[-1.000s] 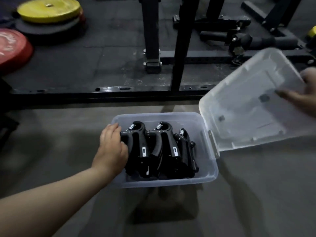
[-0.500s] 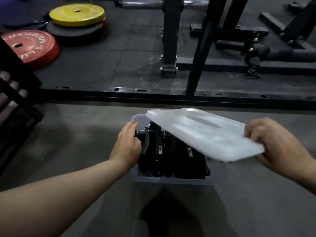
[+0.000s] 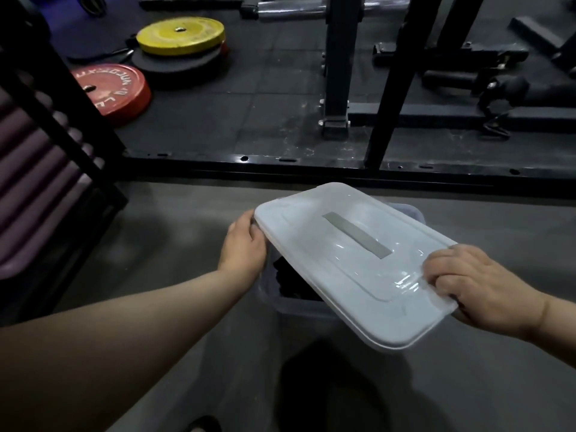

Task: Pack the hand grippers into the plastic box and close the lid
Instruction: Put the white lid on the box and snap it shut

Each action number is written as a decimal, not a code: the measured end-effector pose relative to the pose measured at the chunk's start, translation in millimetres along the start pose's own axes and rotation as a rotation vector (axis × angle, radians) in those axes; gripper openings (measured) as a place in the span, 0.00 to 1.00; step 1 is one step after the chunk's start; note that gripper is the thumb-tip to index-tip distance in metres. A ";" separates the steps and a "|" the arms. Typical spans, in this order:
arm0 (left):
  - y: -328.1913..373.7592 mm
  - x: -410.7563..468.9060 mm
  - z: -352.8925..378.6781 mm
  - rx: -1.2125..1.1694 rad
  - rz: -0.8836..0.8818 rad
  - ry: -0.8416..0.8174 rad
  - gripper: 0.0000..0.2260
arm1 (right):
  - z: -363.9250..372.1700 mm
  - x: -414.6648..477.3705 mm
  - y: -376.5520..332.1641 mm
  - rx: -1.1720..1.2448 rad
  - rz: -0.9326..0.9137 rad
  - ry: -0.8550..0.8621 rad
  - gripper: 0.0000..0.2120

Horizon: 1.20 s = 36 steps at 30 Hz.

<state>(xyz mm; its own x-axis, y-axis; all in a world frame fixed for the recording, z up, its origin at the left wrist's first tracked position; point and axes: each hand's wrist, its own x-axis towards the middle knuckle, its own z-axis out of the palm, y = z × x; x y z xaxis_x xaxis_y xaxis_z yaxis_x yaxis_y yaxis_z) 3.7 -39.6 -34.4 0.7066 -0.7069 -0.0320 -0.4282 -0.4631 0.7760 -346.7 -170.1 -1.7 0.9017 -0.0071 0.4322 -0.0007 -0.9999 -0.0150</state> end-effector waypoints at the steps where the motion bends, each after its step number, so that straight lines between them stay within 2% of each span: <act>1: 1.4 -1.8 -1.0 -0.024 -0.007 -0.004 0.18 | 1.6 -2.8 0.2 -0.009 0.005 -0.018 0.07; 8: 13.4 9.4 -2.3 -0.130 -0.189 -0.045 0.20 | 10.5 -25.5 -9.0 0.004 -0.007 -0.231 0.16; 11: 19.5 16.1 1.2 -0.129 -0.106 -0.096 0.21 | 17.4 -34.6 -12.6 0.024 -0.026 -0.313 0.17; 14: 18.7 22.3 7.8 0.026 -0.015 -0.181 0.20 | 20.2 -31.4 -13.8 0.024 -0.035 -0.355 0.18; 16: 16.2 27.0 10.6 0.119 0.011 -0.177 0.15 | 15.4 -25.9 -14.2 0.029 0.035 -0.374 0.19; 18: 16.2 29.5 10.5 0.158 0.007 -0.164 0.12 | 12.1 -25.1 -11.1 -0.024 0.197 -0.372 0.19; 19: 15.1 30.3 10.7 0.165 -0.001 -0.161 0.11 | 11.6 -26.0 -10.2 -0.064 0.340 -0.369 0.22; 21: 12.3 30.7 11.3 0.175 -0.009 -0.153 0.10 | 15.3 -30.2 -13.0 -0.031 0.786 -0.309 0.37; 22: 11.1 29.0 11.7 0.180 -0.012 -0.145 0.10 | 16.3 -30.9 -17.1 0.042 1.039 -0.225 0.42; 23: 10.3 26.5 11.6 0.187 -0.014 -0.133 0.11 | 16.6 -30.9 -23.3 0.158 1.255 -0.130 0.43; 24: 9.9 21.8 11.1 0.196 -0.016 -0.122 0.12 | 16.4 -31.4 -30.9 0.312 1.406 -0.033 0.41; 25: 9.4 17.0 10.3 0.207 -0.023 -0.107 0.12 | 17.0 -33.4 -37.6 0.493 1.469 0.082 0.36; 27: 11.9 3.1 7.4 0.259 -0.049 -0.077 0.14 | 15.5 -30.8 -51.1 0.823 1.444 0.243 0.24; 29: 12.8 -18.0 5.7 0.306 -0.114 -0.050 0.17 | 12.5 -20.0 -60.5 0.929 1.383 0.253 0.19; 32: 10.1 -44.2 2.8 0.322 -0.176 -0.049 0.16 | 12.3 -3.1 -53.5 0.737 1.338 0.137 0.17; 35: 9.6 -51.2 1.5 0.354 -0.254 -0.103 0.16 | 18.3 7.4 -33.3 0.394 1.329 -0.032 0.11; 36: 12.0 -49.8 1.4 0.354 -0.275 -0.120 0.16 | 19.4 10.0 -26.3 0.349 1.312 -0.064 0.10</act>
<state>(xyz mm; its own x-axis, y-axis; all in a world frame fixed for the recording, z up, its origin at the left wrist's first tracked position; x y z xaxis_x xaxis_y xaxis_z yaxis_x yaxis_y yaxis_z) -37.4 -10.7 -24.4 0.7596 -0.5793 -0.2957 -0.4144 -0.7814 0.4666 -329.3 -143.6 -14.4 0.3401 -0.9329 -0.1189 -0.7672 -0.2021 -0.6088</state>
